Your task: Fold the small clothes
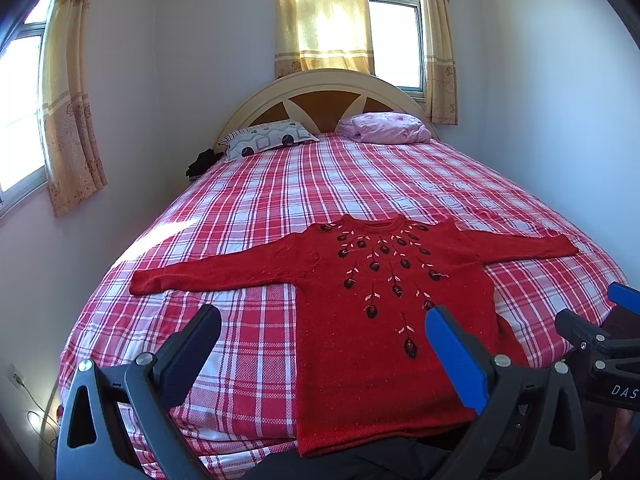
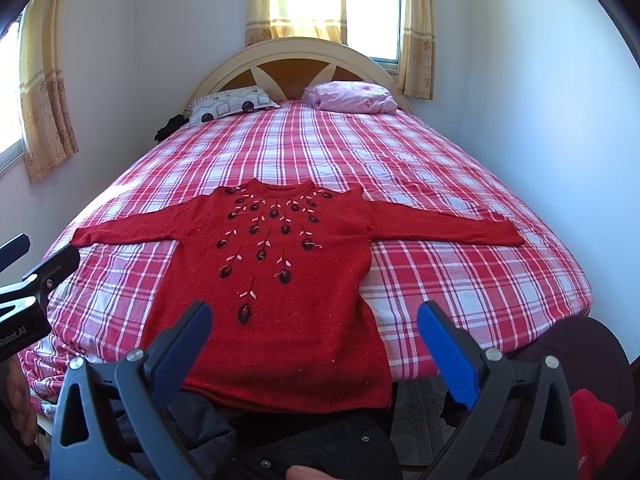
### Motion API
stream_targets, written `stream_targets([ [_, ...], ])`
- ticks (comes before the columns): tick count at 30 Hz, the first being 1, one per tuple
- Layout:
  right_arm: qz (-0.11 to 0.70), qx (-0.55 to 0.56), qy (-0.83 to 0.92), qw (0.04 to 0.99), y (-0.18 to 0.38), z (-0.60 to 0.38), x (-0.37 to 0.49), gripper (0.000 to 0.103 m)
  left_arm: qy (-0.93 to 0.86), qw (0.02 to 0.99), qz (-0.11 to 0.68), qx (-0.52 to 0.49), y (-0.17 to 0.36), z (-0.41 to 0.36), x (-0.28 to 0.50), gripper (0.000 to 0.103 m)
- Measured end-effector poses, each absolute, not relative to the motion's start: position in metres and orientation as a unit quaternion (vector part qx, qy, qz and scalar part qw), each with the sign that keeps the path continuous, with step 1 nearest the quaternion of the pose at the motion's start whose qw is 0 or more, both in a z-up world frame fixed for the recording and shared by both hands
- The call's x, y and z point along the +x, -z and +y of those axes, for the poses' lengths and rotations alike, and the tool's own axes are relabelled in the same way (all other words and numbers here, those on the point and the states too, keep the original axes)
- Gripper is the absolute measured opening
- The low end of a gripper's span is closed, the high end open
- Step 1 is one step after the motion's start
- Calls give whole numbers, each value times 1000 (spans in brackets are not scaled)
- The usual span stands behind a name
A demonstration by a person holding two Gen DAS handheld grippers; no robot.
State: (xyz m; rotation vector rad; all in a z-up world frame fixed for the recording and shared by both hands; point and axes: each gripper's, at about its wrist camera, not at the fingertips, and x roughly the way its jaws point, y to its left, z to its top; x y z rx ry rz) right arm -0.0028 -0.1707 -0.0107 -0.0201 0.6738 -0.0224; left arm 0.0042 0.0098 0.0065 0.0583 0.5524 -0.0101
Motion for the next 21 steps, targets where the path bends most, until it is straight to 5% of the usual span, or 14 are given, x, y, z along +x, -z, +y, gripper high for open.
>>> stream_targets([
  [21, 333, -9, 10, 943, 12, -168, -2, 103, 2, 963, 268, 35, -4, 9, 2, 102],
])
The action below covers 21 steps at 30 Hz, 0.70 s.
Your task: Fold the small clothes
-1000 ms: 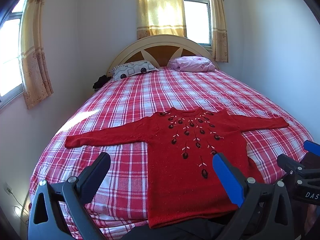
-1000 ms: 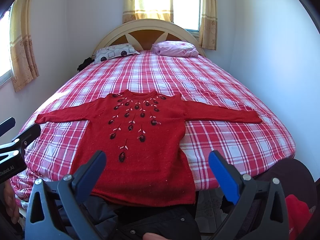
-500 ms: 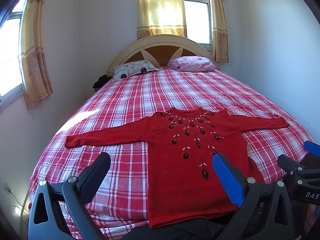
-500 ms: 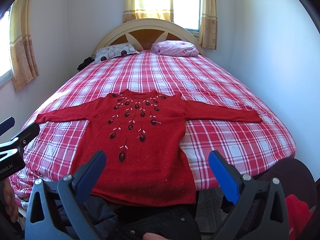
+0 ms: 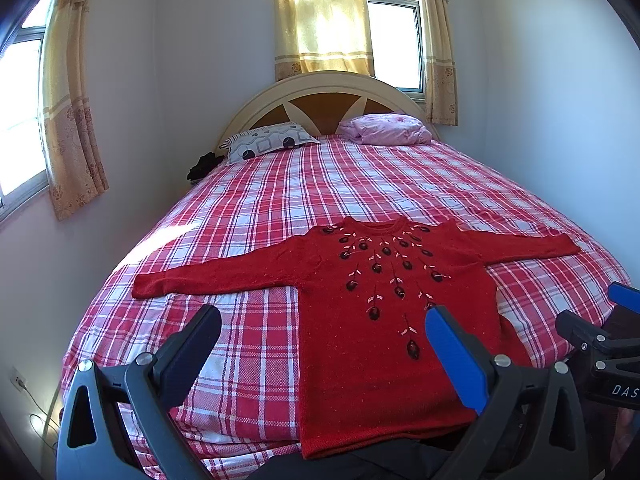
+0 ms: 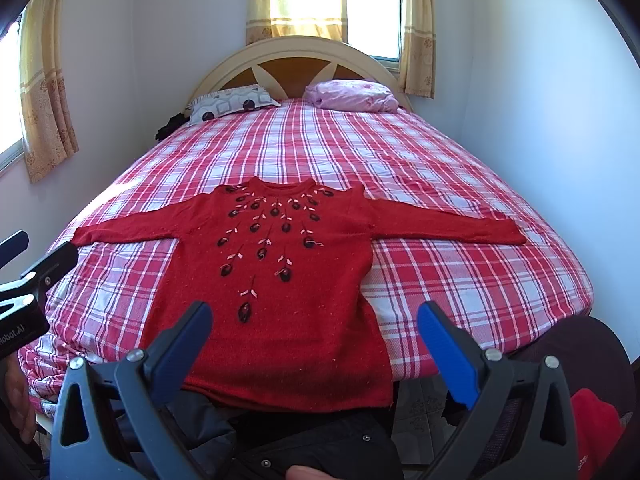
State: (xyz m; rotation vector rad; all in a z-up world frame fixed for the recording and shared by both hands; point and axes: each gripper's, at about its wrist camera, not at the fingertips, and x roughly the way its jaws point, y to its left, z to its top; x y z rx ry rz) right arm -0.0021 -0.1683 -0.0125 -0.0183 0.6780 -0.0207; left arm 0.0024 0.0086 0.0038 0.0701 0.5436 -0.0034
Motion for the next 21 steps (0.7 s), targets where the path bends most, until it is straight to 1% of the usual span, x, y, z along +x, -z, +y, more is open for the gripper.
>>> stream_targets([
  [19, 334, -8, 9, 943, 9, -169, -2, 103, -1, 963, 267, 33, -4, 10, 5, 102],
  [21, 334, -9, 9, 943, 16, -167, 0, 103, -2, 963, 266, 32, -4, 10, 5, 102],
])
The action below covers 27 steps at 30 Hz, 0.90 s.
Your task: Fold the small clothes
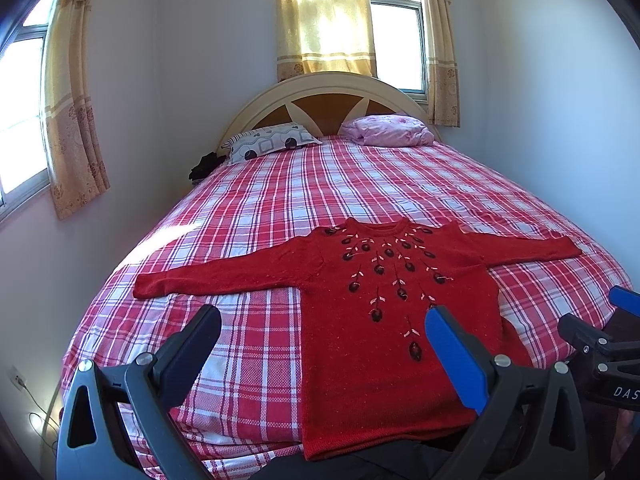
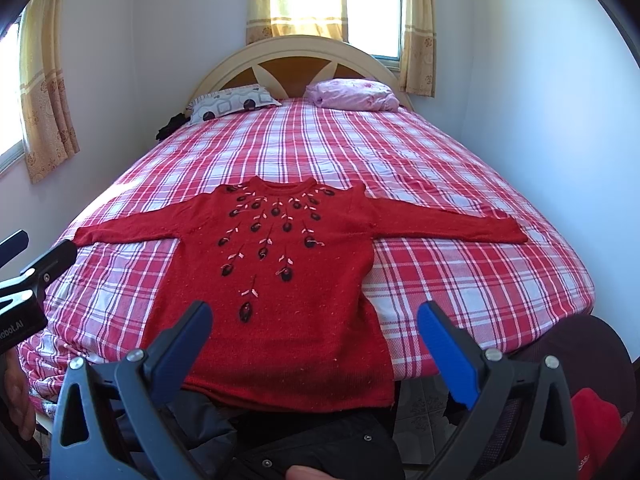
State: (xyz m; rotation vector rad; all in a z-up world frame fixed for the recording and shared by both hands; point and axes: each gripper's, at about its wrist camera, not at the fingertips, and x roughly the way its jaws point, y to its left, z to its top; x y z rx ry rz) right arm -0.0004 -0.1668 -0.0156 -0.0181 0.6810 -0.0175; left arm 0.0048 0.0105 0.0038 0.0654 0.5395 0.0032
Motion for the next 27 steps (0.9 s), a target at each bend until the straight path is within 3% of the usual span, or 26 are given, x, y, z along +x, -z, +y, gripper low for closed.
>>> stream_targets([
  [17, 339, -4, 2, 941, 23, -165, 1, 103, -2, 962, 269, 37, 2, 8, 8, 102],
  [27, 364, 42, -58, 929, 55, -183, 25, 103, -1, 962, 272, 35, 29, 15, 47, 102],
])
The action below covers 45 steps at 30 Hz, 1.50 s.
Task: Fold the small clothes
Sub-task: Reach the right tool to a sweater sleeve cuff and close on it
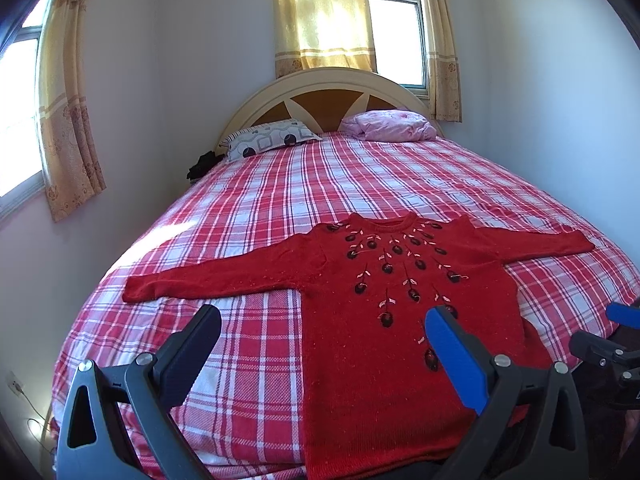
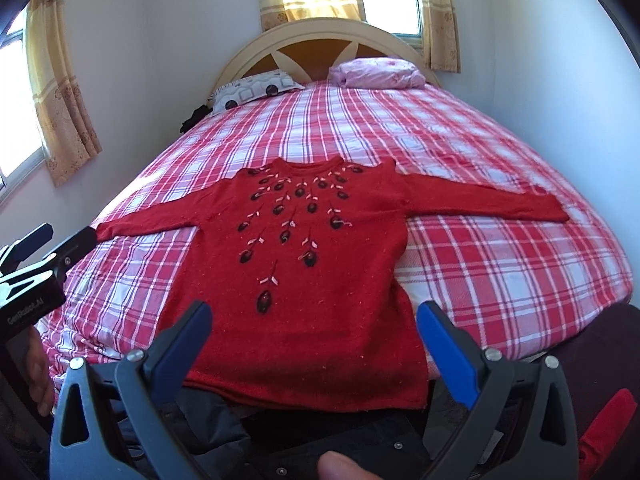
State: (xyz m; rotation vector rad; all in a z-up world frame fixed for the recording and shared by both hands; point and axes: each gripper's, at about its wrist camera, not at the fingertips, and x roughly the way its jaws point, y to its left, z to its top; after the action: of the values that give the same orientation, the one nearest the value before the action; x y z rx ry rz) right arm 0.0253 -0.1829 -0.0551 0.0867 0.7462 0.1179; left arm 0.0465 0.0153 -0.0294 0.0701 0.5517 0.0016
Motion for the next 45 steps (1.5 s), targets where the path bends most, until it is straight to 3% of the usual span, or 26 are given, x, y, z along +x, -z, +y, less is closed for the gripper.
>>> stream_targets([
  [7, 379, 78, -37, 921, 87, -212, 54, 98, 0, 952, 306, 16, 69, 27, 102, 102],
  [14, 389, 76, 11, 918, 116, -255, 96, 79, -18, 943, 331, 18, 100, 35, 165, 102],
  [21, 379, 116, 105, 912, 126, -347, 134, 71, -29, 938, 346, 14, 125, 35, 219, 102],
  [40, 337, 225, 303, 863, 137, -581, 206, 63, -68, 921, 382, 11, 170, 44, 309, 102],
  [45, 340, 258, 305, 852, 149, -614, 218, 54, -70, 916, 394, 7, 182, 46, 318, 102],
])
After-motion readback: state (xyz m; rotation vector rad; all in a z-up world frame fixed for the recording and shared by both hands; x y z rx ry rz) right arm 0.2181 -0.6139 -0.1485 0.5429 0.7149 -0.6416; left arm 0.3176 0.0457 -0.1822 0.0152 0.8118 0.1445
